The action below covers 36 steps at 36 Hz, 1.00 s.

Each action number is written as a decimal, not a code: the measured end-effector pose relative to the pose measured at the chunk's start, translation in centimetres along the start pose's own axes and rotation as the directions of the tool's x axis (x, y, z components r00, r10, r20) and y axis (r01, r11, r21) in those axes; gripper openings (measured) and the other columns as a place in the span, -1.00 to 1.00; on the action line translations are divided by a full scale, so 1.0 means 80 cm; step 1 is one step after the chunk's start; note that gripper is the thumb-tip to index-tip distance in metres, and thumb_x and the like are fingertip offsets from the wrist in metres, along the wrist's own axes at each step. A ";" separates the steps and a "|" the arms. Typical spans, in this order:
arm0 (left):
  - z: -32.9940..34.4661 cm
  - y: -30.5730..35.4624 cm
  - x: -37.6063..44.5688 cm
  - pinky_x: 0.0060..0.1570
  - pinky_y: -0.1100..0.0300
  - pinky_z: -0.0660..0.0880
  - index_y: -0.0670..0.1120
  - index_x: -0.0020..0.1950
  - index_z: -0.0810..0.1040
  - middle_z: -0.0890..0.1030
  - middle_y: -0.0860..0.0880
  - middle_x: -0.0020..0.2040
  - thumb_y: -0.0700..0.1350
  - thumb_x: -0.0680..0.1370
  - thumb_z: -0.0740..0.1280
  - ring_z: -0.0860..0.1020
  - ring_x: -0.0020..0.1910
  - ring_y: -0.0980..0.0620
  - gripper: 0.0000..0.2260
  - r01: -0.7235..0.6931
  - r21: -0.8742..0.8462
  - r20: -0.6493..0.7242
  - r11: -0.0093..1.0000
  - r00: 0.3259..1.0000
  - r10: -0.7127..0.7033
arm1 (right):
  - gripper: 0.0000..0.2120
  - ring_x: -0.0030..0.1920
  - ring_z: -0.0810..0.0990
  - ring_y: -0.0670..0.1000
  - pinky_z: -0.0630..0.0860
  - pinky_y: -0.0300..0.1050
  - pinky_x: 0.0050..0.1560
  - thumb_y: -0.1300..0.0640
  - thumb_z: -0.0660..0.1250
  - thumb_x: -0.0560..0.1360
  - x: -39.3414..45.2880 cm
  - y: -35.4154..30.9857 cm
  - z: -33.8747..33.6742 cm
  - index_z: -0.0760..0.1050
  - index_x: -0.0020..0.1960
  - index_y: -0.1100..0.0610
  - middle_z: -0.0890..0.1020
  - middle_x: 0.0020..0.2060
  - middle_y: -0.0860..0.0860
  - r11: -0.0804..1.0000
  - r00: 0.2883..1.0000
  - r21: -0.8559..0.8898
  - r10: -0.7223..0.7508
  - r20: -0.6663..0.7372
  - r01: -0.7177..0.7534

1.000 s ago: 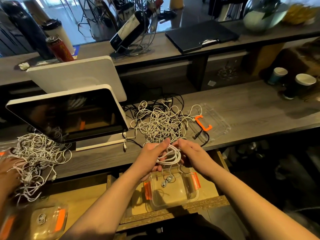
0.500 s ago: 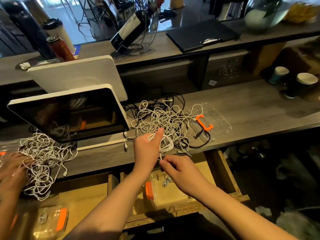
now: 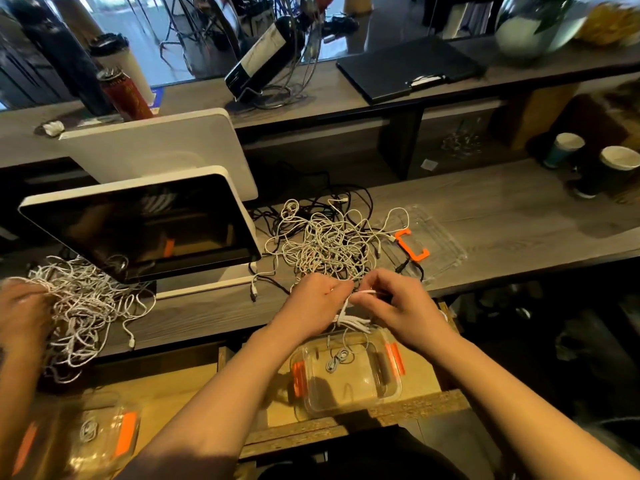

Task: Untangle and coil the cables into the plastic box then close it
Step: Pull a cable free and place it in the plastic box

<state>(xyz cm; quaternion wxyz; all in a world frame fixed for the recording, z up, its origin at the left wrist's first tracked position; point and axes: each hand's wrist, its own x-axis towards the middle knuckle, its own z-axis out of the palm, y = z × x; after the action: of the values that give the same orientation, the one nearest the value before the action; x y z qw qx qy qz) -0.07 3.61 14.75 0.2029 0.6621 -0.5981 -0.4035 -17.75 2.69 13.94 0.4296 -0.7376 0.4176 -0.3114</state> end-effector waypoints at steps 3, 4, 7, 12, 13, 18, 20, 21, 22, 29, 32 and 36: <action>-0.004 0.003 -0.005 -0.54 0.25 0.21 -0.17 -0.32 0.52 0.34 -0.03 -0.51 -0.07 0.66 0.26 0.32 -0.54 0.05 -0.63 0.055 -0.077 0.050 0.996 0.997 -0.052 | -0.91 -0.29 0.58 -0.03 0.51 -0.10 -0.27 0.10 0.45 0.50 0.006 0.010 -0.006 0.55 -0.09 0.07 0.63 -0.29 -0.02 1.000 0.995 0.022 0.002 -0.098 0.000; -0.005 0.004 -0.006 -0.57 0.31 0.24 -0.20 -0.29 0.50 0.33 -0.06 -0.50 -0.09 0.66 0.25 0.36 -0.53 0.01 -0.65 0.083 -0.126 0.066 0.989 0.995 -0.075 | -0.91 -0.28 0.57 0.00 0.49 -0.09 -0.26 0.11 0.46 0.50 0.008 0.014 -0.010 0.55 -0.10 0.06 0.63 -0.28 0.00 0.999 0.991 0.044 0.015 -0.134 -0.009; -0.005 0.007 -0.010 -0.60 0.36 0.27 -0.20 -0.30 0.43 0.31 -0.08 -0.49 -0.13 0.66 0.25 0.37 -0.57 0.05 -0.66 0.130 -0.219 0.112 0.967 0.988 -0.108 | -0.89 -0.30 0.54 0.02 0.46 -0.02 -0.26 0.14 0.47 0.49 0.012 0.024 -0.014 0.54 -0.14 0.05 0.61 -0.29 0.10 0.995 0.989 0.085 0.057 -0.137 -0.046; 0.000 0.011 -0.017 -0.58 0.32 0.26 -0.26 -0.25 0.56 0.41 -0.04 -0.55 -0.10 0.66 0.24 0.35 -0.62 0.10 -0.65 0.100 -0.306 0.171 0.947 0.984 -0.049 | -0.88 -0.30 0.53 -0.01 0.47 -0.02 -0.22 0.14 0.41 0.55 0.006 0.034 0.004 0.55 -0.16 0.09 0.61 -0.30 0.13 0.974 0.990 0.195 0.127 -0.063 -0.112; 0.000 0.010 -0.017 -0.61 0.31 0.24 -0.27 -0.24 0.57 0.43 -0.04 -0.56 -0.09 0.67 0.22 0.35 -0.63 0.08 -0.63 0.098 -0.335 0.153 0.937 0.987 -0.048 | -0.88 -0.30 0.53 0.04 0.47 0.02 -0.22 0.13 0.40 0.55 0.004 0.033 0.006 0.55 -0.16 0.09 0.62 -0.30 0.14 0.970 0.987 0.205 0.146 -0.062 -0.131; 0.002 0.007 -0.012 -0.63 0.31 0.15 -0.18 -0.33 0.48 0.37 0.00 -0.61 -0.11 0.67 0.21 0.29 -0.67 0.10 -0.63 0.110 -0.542 -0.022 0.833 0.989 -0.145 | -0.88 -0.13 0.61 0.13 0.52 0.08 -0.06 0.07 0.33 0.58 -0.007 0.026 0.026 0.65 -0.03 -0.01 0.67 -0.18 0.06 0.973 0.989 0.179 0.134 0.061 -0.143; 0.005 0.004 -0.008 -0.63 0.32 0.18 -0.23 -0.29 0.48 0.34 -0.07 -0.56 -0.10 0.65 0.26 0.28 -0.63 0.07 -0.66 0.089 -0.573 -0.110 0.814 0.977 -0.185 | -0.67 -0.30 0.50 -0.17 0.42 -0.14 -0.24 0.18 0.27 0.63 -0.013 0.022 0.038 0.59 -0.17 -0.19 0.60 -0.34 -0.17 0.974 0.986 0.158 0.151 0.070 -0.160; 0.006 0.001 -0.006 -0.63 0.32 0.20 -0.23 -0.24 0.50 0.32 -0.11 -0.50 -0.10 0.65 0.28 0.27 -0.59 0.04 -0.70 0.076 -0.580 -0.157 0.811 0.967 -0.203 | -0.66 -0.35 0.43 -0.20 0.35 -0.15 -0.27 0.17 0.26 0.64 -0.016 0.020 0.043 0.55 -0.22 -0.17 0.54 -0.40 -0.21 0.975 0.982 0.131 0.169 0.086 -0.179; 0.007 -0.001 -0.005 -0.62 0.32 0.23 -0.21 -0.21 0.50 0.30 -0.13 -0.44 -0.10 0.64 0.29 0.26 -0.55 0.02 -0.73 0.066 -0.583 -0.199 0.810 0.955 -0.221 | -0.69 -0.37 0.40 -0.19 0.33 -0.13 -0.28 0.13 0.26 0.64 -0.018 0.019 0.049 0.52 -0.24 -0.12 0.50 -0.42 -0.22 0.977 0.979 0.106 0.178 0.099 -0.188; 0.005 -0.002 -0.009 -0.42 0.12 0.09 -0.10 -0.47 0.30 0.19 -0.02 -0.51 -0.17 0.61 0.31 0.16 -0.48 0.04 -0.55 -0.057 -0.390 -0.467 0.919 0.872 -0.144 | -0.72 -0.36 0.42 -0.11 0.41 0.11 -0.27 -0.23 0.08 0.58 -0.027 -0.008 0.062 0.36 -0.26 -0.21 0.47 -0.41 -0.13 0.989 0.980 -0.144 0.058 0.192 -0.030; 0.002 -0.006 -0.009 -0.45 0.12 0.06 -0.06 -0.51 0.24 0.16 0.03 -0.53 -0.20 0.56 0.33 0.10 -0.50 0.11 -0.54 -0.058 -0.271 -0.476 0.961 0.876 -0.081 | -0.76 -0.34 0.41 -0.03 0.33 0.05 -0.29 -0.08 0.14 0.63 -0.024 -0.021 0.062 0.35 -0.19 -0.05 0.47 -0.38 -0.10 0.976 0.972 -0.206 -0.024 0.232 0.074; 0.001 -0.016 -0.002 -0.48 0.14 0.10 -0.05 -0.57 0.23 0.15 0.05 -0.61 -0.14 0.46 0.36 0.14 -0.54 0.05 -0.54 0.012 -0.019 -0.412 1.000 0.911 -0.019 | -0.79 -0.28 0.49 0.07 0.34 0.00 -0.27 -0.04 0.11 0.59 -0.011 -0.030 0.050 0.37 -0.18 -0.02 0.48 -0.34 -0.06 0.941 0.972 -0.314 -0.051 0.228 0.123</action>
<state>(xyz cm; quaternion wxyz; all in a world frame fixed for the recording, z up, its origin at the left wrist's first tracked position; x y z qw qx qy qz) 0.70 4.03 13.79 0.3269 0.7353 -0.5332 -0.2612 -14.01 5.64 14.23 0.3304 -0.8458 0.3808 -0.1747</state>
